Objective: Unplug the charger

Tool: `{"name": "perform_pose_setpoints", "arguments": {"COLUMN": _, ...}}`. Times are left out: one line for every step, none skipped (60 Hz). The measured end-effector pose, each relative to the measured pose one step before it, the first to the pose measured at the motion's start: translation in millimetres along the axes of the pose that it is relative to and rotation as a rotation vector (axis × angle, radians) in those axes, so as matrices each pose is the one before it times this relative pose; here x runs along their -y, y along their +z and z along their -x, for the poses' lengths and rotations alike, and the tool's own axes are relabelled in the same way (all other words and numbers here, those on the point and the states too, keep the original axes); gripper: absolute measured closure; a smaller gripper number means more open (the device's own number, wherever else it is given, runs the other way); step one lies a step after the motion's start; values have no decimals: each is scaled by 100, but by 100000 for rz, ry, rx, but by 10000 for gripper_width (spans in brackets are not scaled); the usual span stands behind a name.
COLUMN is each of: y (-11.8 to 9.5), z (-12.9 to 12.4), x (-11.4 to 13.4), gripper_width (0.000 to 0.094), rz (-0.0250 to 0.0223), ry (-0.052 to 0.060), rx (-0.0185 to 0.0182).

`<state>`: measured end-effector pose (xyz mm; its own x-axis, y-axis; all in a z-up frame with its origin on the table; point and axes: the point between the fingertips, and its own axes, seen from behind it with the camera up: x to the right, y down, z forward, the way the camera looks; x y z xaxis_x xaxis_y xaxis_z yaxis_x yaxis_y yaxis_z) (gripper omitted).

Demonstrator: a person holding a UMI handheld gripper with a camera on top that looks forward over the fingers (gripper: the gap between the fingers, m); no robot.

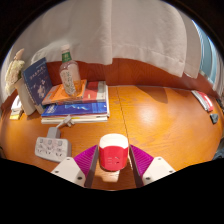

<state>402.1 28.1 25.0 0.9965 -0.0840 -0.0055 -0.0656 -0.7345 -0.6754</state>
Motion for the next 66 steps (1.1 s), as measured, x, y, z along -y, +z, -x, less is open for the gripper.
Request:
{"name": "perform_pose_setpoints", "arguments": {"y": -89, "z": 54, "x": 52, "gripper_width": 300, "rz": -67, "ry": 35, "rx": 236}}
{"name": "perform_pose_setpoints", "arguments": {"y": -111, "z": 40, "x": 96, "gripper_width": 263, "rz": -313, "ry": 106, "rx": 107}}
{"name": "perform_pose_setpoints", "arguments": {"y": -140, "z": 27, "x": 136, "gripper_width": 234, "rz": -414, "ry": 58, "rx": -34}}
{"name": "perform_pose_setpoints", "arguments": {"y": -286, "z": -17, "x": 154, "gripper_width": 210, "rz": -302, "ry": 77, "rx": 46}}
{"name": "perform_pose_setpoints", "arguments": {"y": -235, "z": 48, "x": 179, "gripper_width": 190, "rz": -488, "ry": 229, "rx": -34}}
{"name": "perform_pose_setpoints", "arguments": {"y": -282, "z": 56, "x": 253, "gripper_width": 180, "rz": -759, "ry": 267, "rx": -38}}
{"name": "perform_pose_setpoints", "arguments": {"y": -320, "z": 83, "x": 336, "gripper_width": 176, "rz": -1038, "ry": 315, "rx": -108}}
{"name": "perform_pose_setpoints", "arguments": {"y": -365, "z": 36, "x": 379, "gripper_width": 177, "rz": -1110, "ry": 296, "rx": -100}}
{"name": "perform_pose_setpoints", "arguments": {"y": -385, "z": 58, "x": 395, "gripper_width": 178, "rz": -1051, "ry": 318, "rx": -150}}
{"name": "perform_pose_setpoints", "arguments": {"y": -429, "z": 66, "x": 414, "gripper_width": 179, "rz": -986, "ry": 321, "rx": -174}}
{"name": "perform_pose_setpoints", "arguments": {"y": -476, "z": 125, "x": 429, "gripper_width": 180, "rz": -1040, "ry": 375, "rx": -70}}
{"name": "perform_pose_setpoints", "arguments": {"y": -526, "z": 60, "x": 503, "gripper_width": 179, "rz": -893, "ry": 286, "rx": 53}}
{"name": "perform_pose_setpoints", "arguments": {"y": -507, "z": 158, "x": 526, "gripper_width": 176, "rz": -1253, "ry": 487, "rx": 45}}
{"name": "perform_pose_setpoints", "arguments": {"y": -591, "z": 197, "x": 589, "gripper_width": 175, "rz": -1363, "ry": 520, "rx": 88}}
{"name": "perform_pose_setpoints", "arguments": {"y": -616, "z": 227, "x": 619, "gripper_width": 171, "rz": -1522, "ry": 573, "rx": 150}}
{"name": "perform_pose_setpoints", "arguments": {"y": -647, "z": 252, "x": 630, "gripper_width": 170, "rz": -1633, "ry": 616, "rx": 193}}
{"name": "perform_pose_setpoints", "arguments": {"y": -686, "z": 301, "x": 671, "gripper_width": 168, "rz": -1663, "ry": 689, "rx": 276}}
{"name": "perform_pose_setpoints", "arguments": {"y": -754, "z": 358, "x": 723, "gripper_width": 168, "rz": -1808, "ry": 607, "rx": 290}}
{"name": "perform_pose_setpoints", "arguments": {"y": -738, "z": 337, "x": 735, "gripper_width": 169, "rz": -2041, "ry": 460, "rx": 364}}
{"name": "perform_pose_setpoints", "arguments": {"y": -690, "z": 424, "x": 668, "gripper_width": 169, "rz": -1972, "ry": 303, "rx": 351}}
{"name": "perform_pose_setpoints", "arguments": {"y": -764, "z": 412, "x": 705, "gripper_width": 168, "rz": -2149, "ry": 221, "rx": 374}}
{"name": "perform_pose_setpoints", "arguments": {"y": -764, "z": 434, "x": 692, "gripper_width": 167, "rz": -2110, "ry": 128, "rx": 395}}
{"name": "perform_pose_setpoints", "arguments": {"y": -744, "z": 473, "x": 668, "gripper_width": 166, "rz": -2050, "ry": 57, "rx": 409}}
{"name": "perform_pose_setpoints", "arguments": {"y": -760, "z": 490, "x": 622, "gripper_width": 165, "rz": -1974, "ry": -108, "rx": 421}}
{"name": "perform_pose_setpoints", "arguments": {"y": -749, "z": 505, "x": 544, "gripper_width": 164, "rz": -1844, "ry": -182, "rx": 369}}
{"name": "perform_pose_setpoints", "arguments": {"y": -808, "z": 541, "x": 533, "gripper_width": 165, "rz": -1533, "ry": -224, "rx": 106}}
{"name": "perform_pose_setpoints", "arguments": {"y": -672, "z": 464, "x": 431, "gripper_width": 166, "rz": -1407, "ry": -221, "rx": 183}}
{"name": "perform_pose_setpoints", "arguments": {"y": -725, "z": 470, "x": 404, "gripper_width": 165, "rz": -1590, "ry": -293, "rx": 40}}
{"name": "perform_pose_setpoints", "arguments": {"y": -713, "z": 467, "x": 415, "gripper_width": 164, "rz": -1760, "ry": -281, "rx": 73}}
{"name": "perform_pose_setpoints", "arguments": {"y": -674, "z": 516, "x": 401, "gripper_width": 163, "rz": -1886, "ry": -301, "rx": 96}}
{"name": "perform_pose_setpoints", "arguments": {"y": -644, "z": 565, "x": 313, "gripper_width": 162, "rz": -1784, "ry": -230, "rx": 257}}
{"name": "perform_pose_setpoints", "arguments": {"y": -621, "z": 625, "x": 226, "gripper_width": 162, "rz": -1489, "ry": -155, "rx": 368}}
{"name": "perform_pose_setpoints", "arguments": {"y": -636, "z": 641, "x": 123, "gripper_width": 161, "rz": -1133, "ry": -203, "rx": 475}}
{"name": "perform_pose_setpoints", "arguments": {"y": -618, "z": 648, "x": 53, "gripper_width": 161, "rz": -1043, "ry": -192, "rx": 579}}
{"name": "perform_pose_setpoints", "arguments": {"y": -579, "z": 667, "x": 83, "gripper_width": 159, "rz": -1097, "ry": -195, "rx": 565}}
{"name": "perform_pose_setpoints", "arguments": {"y": -648, "z": 704, "x": 48, "gripper_width": 160, "rz": -1344, "ry": -110, "rx": 388}}
{"name": "perform_pose_setpoints", "arguments": {"y": -481, "z": 653, "x": 28, "gripper_width": 160, "rz": -711, "ry": -160, "rx": 674}}
{"name": "perform_pose_setpoints", "arguments": {"y": -476, "z": 700, "x": -56, "gripper_width": 161, "rz": -719, "ry": -233, "rx": 747}}
{"name": "perform_pose_setpoints", "arguments": {"y": -471, "z": 700, "x": -178, "gripper_width": 160, "rz": -507, "ry": -257, "rx": 687}}
{"name": "perform_pose_setpoints", "arguments": {"y": -430, "z": 659, "x": -245, "gripper_width": 156, "rz": -269, "ry": -155, "rx": 557}}
{"name": "perform_pose_setpoints", "arguments": {"y": -419, "z": 601, "x": -283, "gripper_width": 151, "rz": -160, "ry": -6, "rx": 270}}
{"name": "perform_pose_setpoints", "arguments": {"y": -409, "z": 640, "x": -362, "gripper_width": 148, "rz": -69, "ry": 14, "rx": 308}}
{"name": "perform_pose_setpoints", "arguments": {"y": -372, "z": 685, "x": -380, "gripper_width": 150, "rz": 62, "ry": -161, "rx": 550}}
{"name": "perform_pose_setpoints", "arguments": {"y": -327, "z": 743, "x": -435, "gripper_width": 148, "rz": 178, "ry": -328, "rx": 714}}
{"name": "perform_pose_setpoints", "arguments": {"y": -361, "z": 866, "x": -711, "gripper_width": 150, "rz": -347, "ry": -309, "rx": 455}}
{"name": "perform_pose_setpoints", "arguments": {"y": -316, "z": 600, "x": -417, "gripper_width": 147, "rz": 705, "ry": -403, "rx": 628}}
{"name": "perform_pose_setpoints", "arguments": {"y": -283, "z": 619, "x": -469, "gripper_width": 148, "rz": 526, "ry": -465, "rx": 529}}
{"name": "perform_pose_setpoints", "arguments": {"y": -274, "z": 615, "x": -452, "gripper_width": 147, "rz": 413, "ry": -489, "rx": 386}}
{"name": "perform_pose_setpoints", "arguments": {"y": -284, "z": 585, "x": -447, "gripper_width": 147, "rz": 361, "ry": -413, "rx": 357}}
{"name": "perform_pose_setpoints", "arguments": {"y": -262, "z": 564, "x": -415, "gripper_width": 147, "rz": 413, "ry": -330, "rx": 290}}
{"name": "perform_pose_setpoints", "arguments": {"y": -256, "z": 564, "x": -452, "gripper_width": 148, "rz": 516, "ry": -309, "rx": 395}}
{"name": "perform_pose_setpoints", "arguments": {"y": -213, "z": 576, "x": -429, "gripper_width": 147, "rz": 530, "ry": -265, "rx": 490}}
{"name": "perform_pose_setpoints", "arguments": {"y": -218, "z": 754, "x": -697, "gripper_width": 147, "rz": -155, "ry": -371, "rx": 506}}
{"name": "perform_pose_setpoints", "arguments": {"y": -249, "z": 573, "x": -360, "gripper_width": 147, "rz": 581, "ry": -351, "rx": 794}}
{"name": "perform_pose_setpoints", "arguments": {"y": -179, "z": 537, "x": -293, "gripper_width": 149, "rz": 386, "ry": -333, "rx": 693}}
{"name": "perform_pose_setpoints", "arguments": {"y": -224, "z": 506, "x": -294, "gripper_width": 149, "rz": 351, "ry": -291, "rx": 630}}
{"name": "perform_pose_setpoints", "arguments": {"y": -204, "z": 477, "x": -222, "gripper_width": 147, "rz": 287, "ry": -307, "rx": 526}}
{"name": "perform_pose_setpoints", "arguments": {"y": -212, "z": 448, "x": -202, "gripper_width": 145, "rz": 172, "ry": -335, "rx": 525}}
{"name": "perform_pose_setpoints", "arguments": {"y": -203, "z": 412, "x": -149, "gripper_width": 147, "rz": -34, "ry": -398, "rx": 505}}
{"name": "perform_pose_setpoints", "arguments": {"y": -184, "z": 421, "x": -131, "gripper_width": 146, "rz": -56, "ry": -367, "rx": 398}}
{"name": "perform_pose_setpoints", "arguments": {"y": -26, "z": 414, "x": -349, "gripper_width": 146, "rz": -453, "ry": -347, "rx": 190}}
{"name": "perform_pose_setpoints", "arguments": {"y": -222, "z": 337, "x": -108, "gripper_width": 144, "rz": -17, "ry": -395, "rx": 318}}
{"name": "perform_pose_setpoints", "arguments": {"y": -135, "z": 353, "x": -174, "gripper_width": 146, "rz": -105, "ry": -389, "rx": 458}}
{"name": "perform_pose_setpoints", "arguments": {"y": -133, "z": 263, "x": -50, "gripper_width": 144, "rz": -123, "ry": -195, "rx": 389}}
{"name": "perform_pose_setpoints", "arguments": {"y": -127, "z": 268, "x": -70, "gripper_width": 142, "rz": -201, "ry": -65, "rx": 331}}
{"name": "perform_pose_setpoints", "arguments": {"y": -116, "z": 256, "x": -68, "gripper_width": 140, "rz": -226, "ry": -54, "rx": 263}}
